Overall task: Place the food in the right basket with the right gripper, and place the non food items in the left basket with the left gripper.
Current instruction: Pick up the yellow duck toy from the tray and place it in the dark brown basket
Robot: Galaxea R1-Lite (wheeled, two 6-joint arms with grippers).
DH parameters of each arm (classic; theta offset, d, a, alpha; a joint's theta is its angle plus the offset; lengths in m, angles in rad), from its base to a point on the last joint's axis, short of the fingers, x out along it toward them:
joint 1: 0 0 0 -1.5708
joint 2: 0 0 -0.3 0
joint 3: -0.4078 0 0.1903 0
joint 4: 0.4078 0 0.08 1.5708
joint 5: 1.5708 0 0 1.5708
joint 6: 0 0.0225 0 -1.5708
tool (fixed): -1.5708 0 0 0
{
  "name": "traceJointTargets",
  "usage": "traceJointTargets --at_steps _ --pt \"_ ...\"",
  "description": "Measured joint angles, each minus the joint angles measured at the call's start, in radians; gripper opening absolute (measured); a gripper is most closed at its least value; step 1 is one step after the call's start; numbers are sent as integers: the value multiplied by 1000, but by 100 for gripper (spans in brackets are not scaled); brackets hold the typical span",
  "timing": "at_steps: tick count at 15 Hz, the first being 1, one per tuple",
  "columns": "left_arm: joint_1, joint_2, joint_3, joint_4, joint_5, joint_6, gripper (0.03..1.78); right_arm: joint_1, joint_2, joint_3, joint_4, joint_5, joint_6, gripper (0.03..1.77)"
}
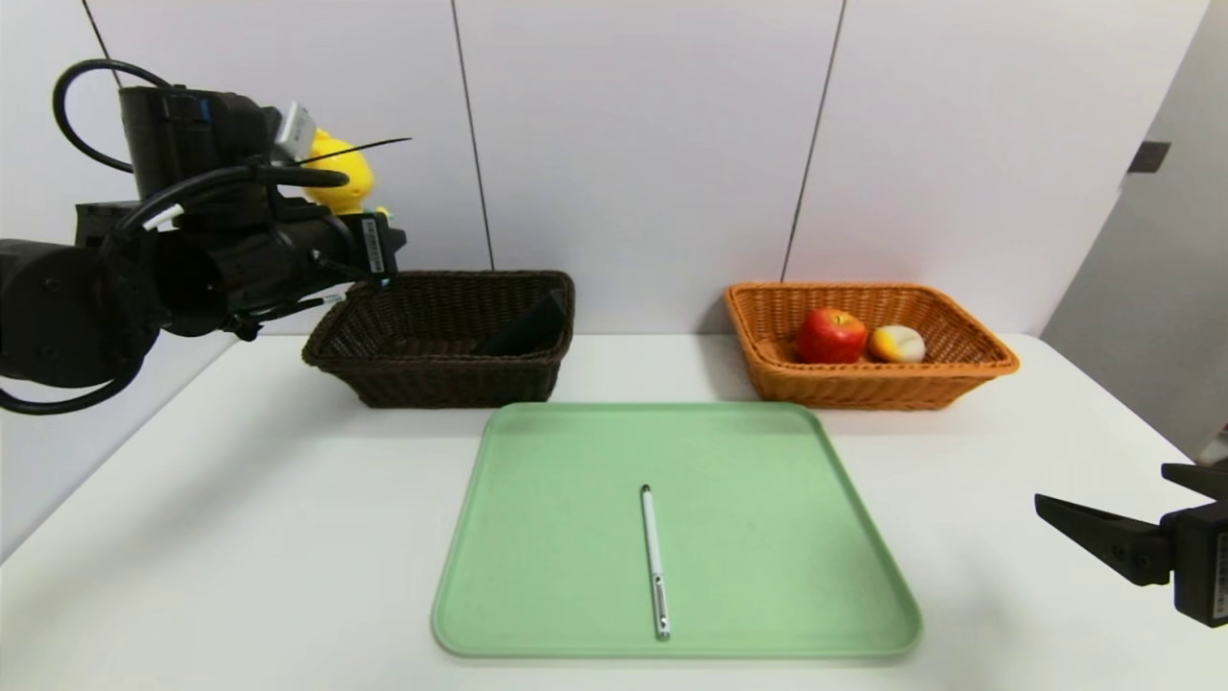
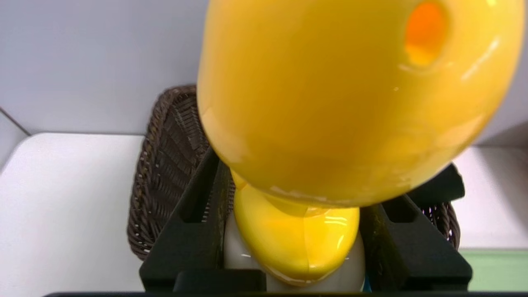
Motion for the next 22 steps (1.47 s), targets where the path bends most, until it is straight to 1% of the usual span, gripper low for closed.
traceJointTargets --at_steps 1,2,7,9,11,15,17,22 --pt "9 22 -24 35 -30 -2 88 0 0 0 0 0 1 170" --pt "14 46 -46 52 -41 -3 88 0 0 3 0 0 1 170" --pt "54 194 -182 74 -63 -6 88 0 2 11 0 5 1 170" --pt "70 246 -230 113 -89 -25 88 0 6 11 0 19 1 170" --pt "85 282 -265 154 -107 -44 88 0 13 3 0 21 1 170" --pt "111 319 -304 235 -130 -44 88 0 22 8 0 23 2 170" --pt "113 326 -312 242 -130 -43 88 0 25 14 0 37 3 170" --pt "113 370 -327 235 -135 -40 88 0 24 19 0 39 6 170"
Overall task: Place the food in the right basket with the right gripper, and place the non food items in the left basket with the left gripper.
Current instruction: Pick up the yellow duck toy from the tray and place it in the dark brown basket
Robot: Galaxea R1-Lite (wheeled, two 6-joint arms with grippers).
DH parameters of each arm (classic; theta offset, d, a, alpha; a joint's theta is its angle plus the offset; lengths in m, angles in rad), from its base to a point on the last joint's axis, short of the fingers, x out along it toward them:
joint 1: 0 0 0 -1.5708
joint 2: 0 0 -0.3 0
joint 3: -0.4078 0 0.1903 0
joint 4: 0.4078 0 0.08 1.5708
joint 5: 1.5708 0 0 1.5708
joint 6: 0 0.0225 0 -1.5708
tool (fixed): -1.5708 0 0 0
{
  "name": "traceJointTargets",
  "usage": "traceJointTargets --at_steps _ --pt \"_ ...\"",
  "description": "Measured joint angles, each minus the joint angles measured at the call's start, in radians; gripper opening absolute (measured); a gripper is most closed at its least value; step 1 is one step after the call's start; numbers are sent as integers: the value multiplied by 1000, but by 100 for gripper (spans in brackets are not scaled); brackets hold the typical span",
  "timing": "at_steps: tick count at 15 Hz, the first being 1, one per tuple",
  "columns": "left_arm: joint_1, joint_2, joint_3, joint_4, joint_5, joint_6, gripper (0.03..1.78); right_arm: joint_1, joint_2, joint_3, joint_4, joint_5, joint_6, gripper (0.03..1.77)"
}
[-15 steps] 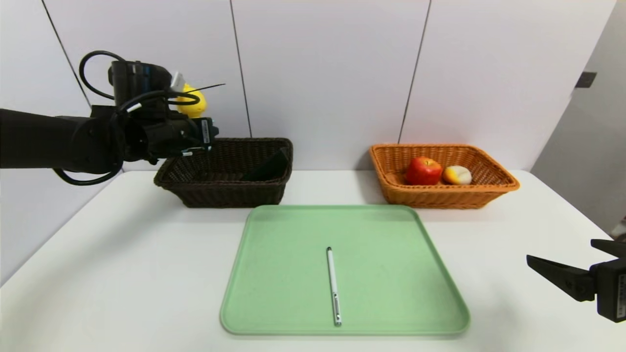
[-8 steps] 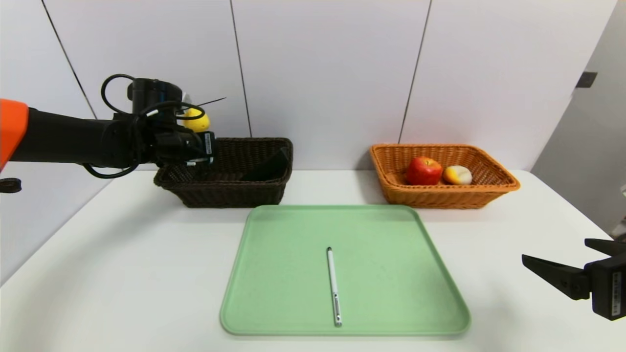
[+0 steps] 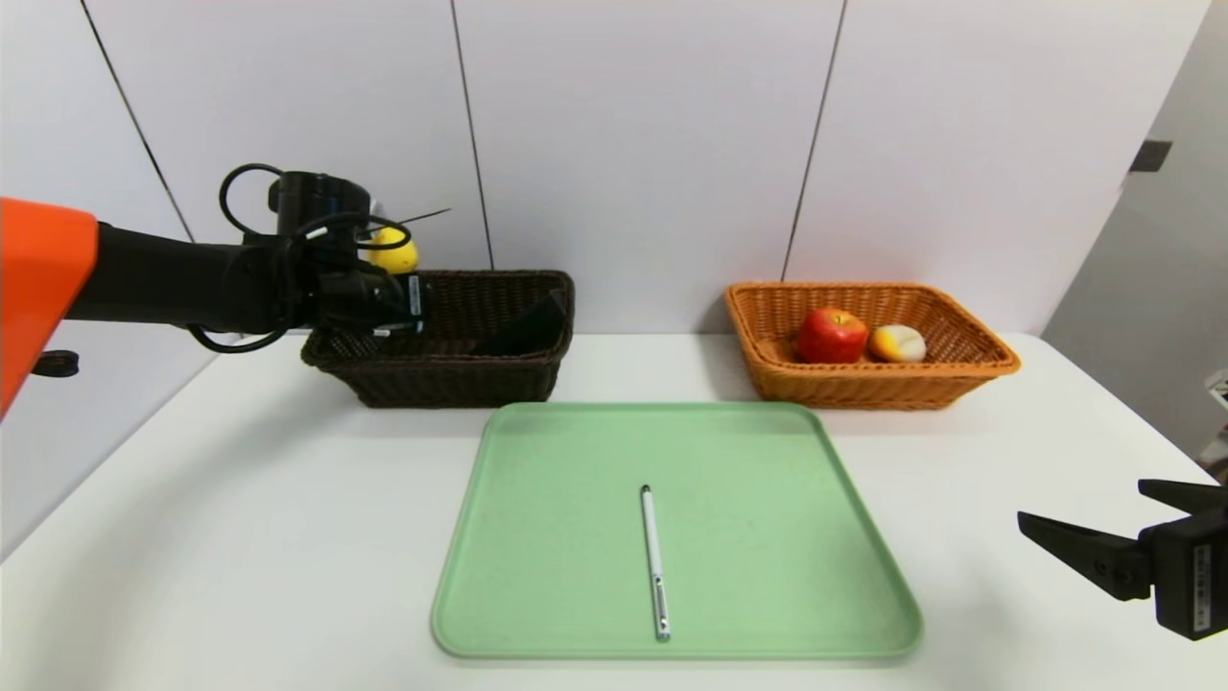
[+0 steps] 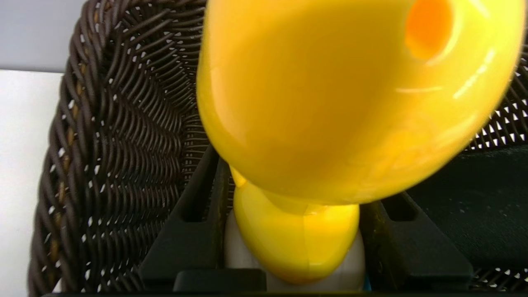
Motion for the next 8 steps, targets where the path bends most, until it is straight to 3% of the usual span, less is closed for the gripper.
traceJointTargets --at_steps 8 --pt "0 77 -21 -10 4 0 88 -10 -1 13 0 0 3 170"
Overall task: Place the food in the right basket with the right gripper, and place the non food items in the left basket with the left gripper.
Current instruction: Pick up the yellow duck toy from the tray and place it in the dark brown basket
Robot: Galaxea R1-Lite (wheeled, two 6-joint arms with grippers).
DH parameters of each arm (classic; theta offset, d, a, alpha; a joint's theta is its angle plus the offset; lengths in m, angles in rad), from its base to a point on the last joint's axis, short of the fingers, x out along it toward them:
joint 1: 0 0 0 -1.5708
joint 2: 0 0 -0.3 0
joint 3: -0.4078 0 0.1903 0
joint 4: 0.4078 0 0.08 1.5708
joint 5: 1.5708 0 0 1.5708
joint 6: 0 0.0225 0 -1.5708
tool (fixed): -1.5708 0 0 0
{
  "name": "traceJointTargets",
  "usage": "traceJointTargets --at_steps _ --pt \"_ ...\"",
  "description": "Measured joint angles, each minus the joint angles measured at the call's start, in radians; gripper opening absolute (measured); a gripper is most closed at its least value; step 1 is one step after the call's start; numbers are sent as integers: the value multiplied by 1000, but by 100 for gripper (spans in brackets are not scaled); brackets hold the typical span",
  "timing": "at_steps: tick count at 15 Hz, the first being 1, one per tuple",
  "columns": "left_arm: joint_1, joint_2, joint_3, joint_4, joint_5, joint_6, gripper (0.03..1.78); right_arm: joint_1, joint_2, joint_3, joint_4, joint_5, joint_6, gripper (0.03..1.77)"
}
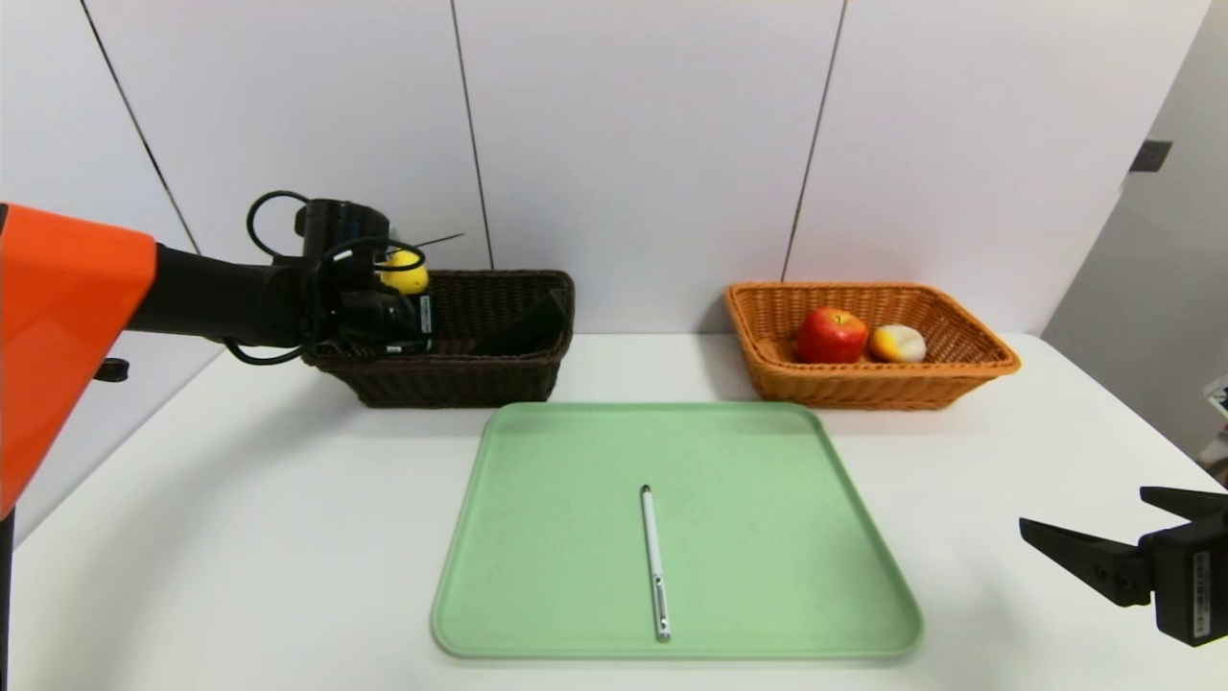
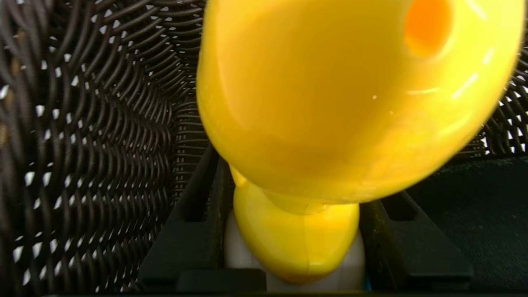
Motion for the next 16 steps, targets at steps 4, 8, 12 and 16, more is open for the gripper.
traceJointTargets --at_steps 4,8,12,16 --pt "1 35 -23 -9 1 0 88 -1 -1 1 0 0 0 170" --pt "2 55 -33 -11 4 -1 93 -1 -1 1 0 1 -1 170" --pt "2 52 -38 -12 4 -2 125 -1 -1 0 0 1 -2 170" --pt "-4 -22 -35 5 19 1 143 -1 -2 -1 0 0 -2 170"
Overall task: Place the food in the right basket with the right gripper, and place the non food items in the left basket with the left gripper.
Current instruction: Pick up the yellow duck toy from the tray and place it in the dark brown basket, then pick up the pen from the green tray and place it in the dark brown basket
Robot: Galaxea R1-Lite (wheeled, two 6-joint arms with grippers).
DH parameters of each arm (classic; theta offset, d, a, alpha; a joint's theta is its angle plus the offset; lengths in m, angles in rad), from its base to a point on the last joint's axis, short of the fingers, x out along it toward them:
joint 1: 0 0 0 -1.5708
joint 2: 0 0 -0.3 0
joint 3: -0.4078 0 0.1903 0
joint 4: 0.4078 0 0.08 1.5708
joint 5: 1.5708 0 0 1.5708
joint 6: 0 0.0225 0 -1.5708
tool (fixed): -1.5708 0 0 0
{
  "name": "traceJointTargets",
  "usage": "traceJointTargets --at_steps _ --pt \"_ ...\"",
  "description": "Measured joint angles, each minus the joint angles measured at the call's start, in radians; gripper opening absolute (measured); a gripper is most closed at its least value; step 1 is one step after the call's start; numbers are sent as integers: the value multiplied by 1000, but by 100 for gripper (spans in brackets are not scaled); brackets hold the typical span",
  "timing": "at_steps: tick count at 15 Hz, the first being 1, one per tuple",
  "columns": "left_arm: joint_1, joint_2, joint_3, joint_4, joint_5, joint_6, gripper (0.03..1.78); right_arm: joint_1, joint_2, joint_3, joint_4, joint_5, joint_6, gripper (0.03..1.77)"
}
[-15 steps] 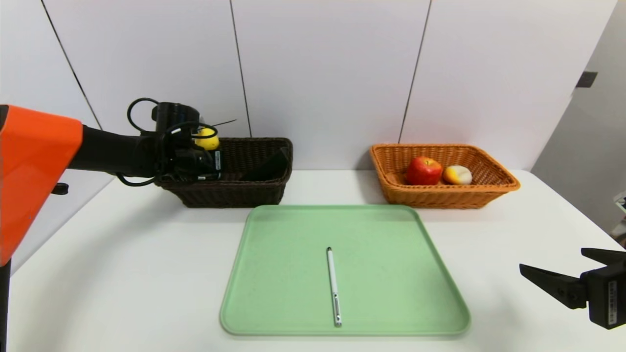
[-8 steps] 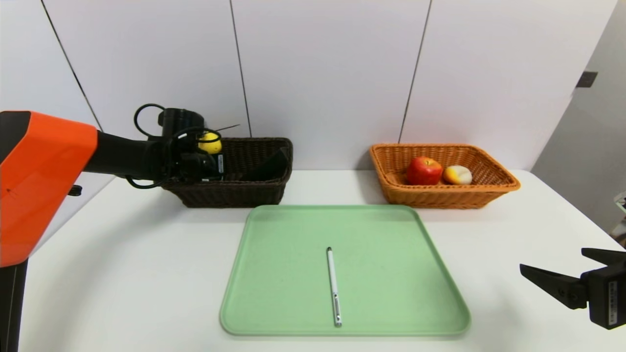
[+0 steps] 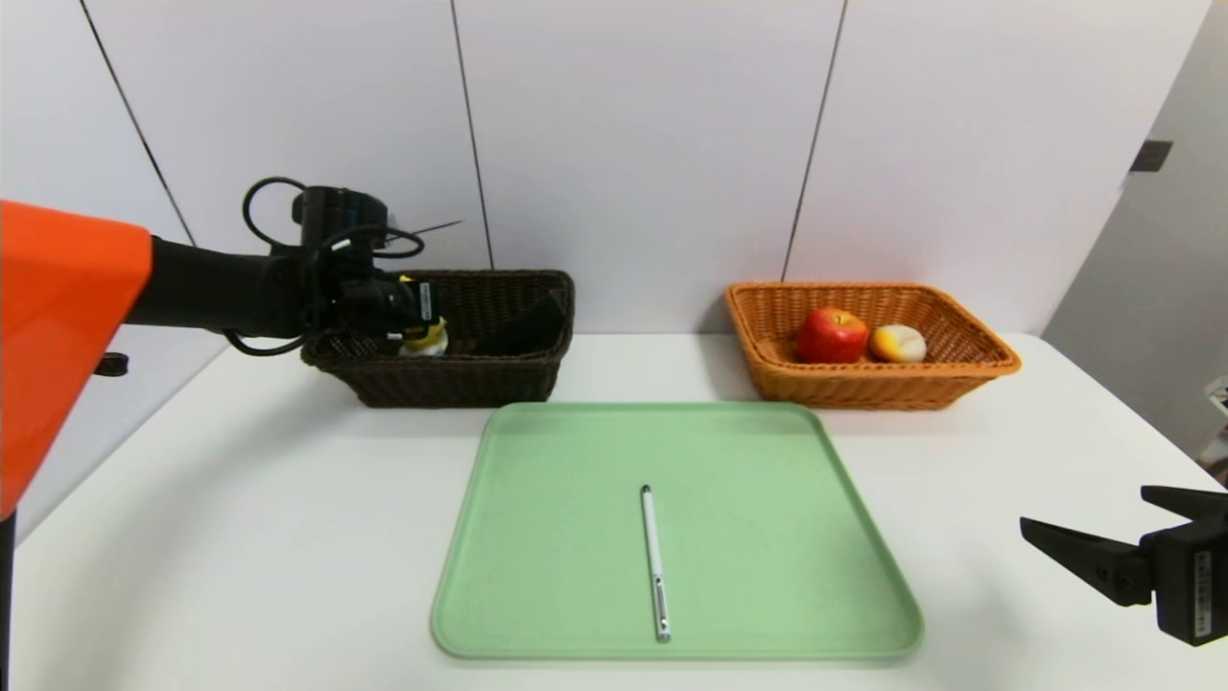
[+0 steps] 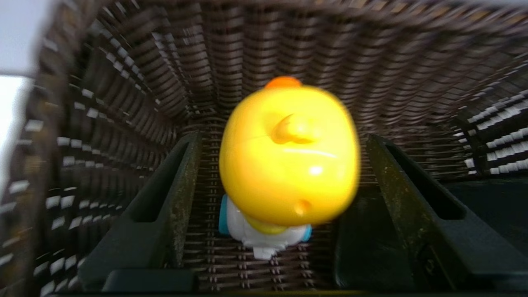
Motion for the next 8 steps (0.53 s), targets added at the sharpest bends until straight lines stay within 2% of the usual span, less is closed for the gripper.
traceJointTargets --at_steps 4,6,8 --pt "-63 -224 42 96 24 -2 154 0 -7 13 0 0 2 170" --pt "-166 -364 52 227 64 -23 157 0 -8 19 0 0 1 170" --pt "-347 -468 37 452 170 -131 161 1 -8 22 0 0 0 170"
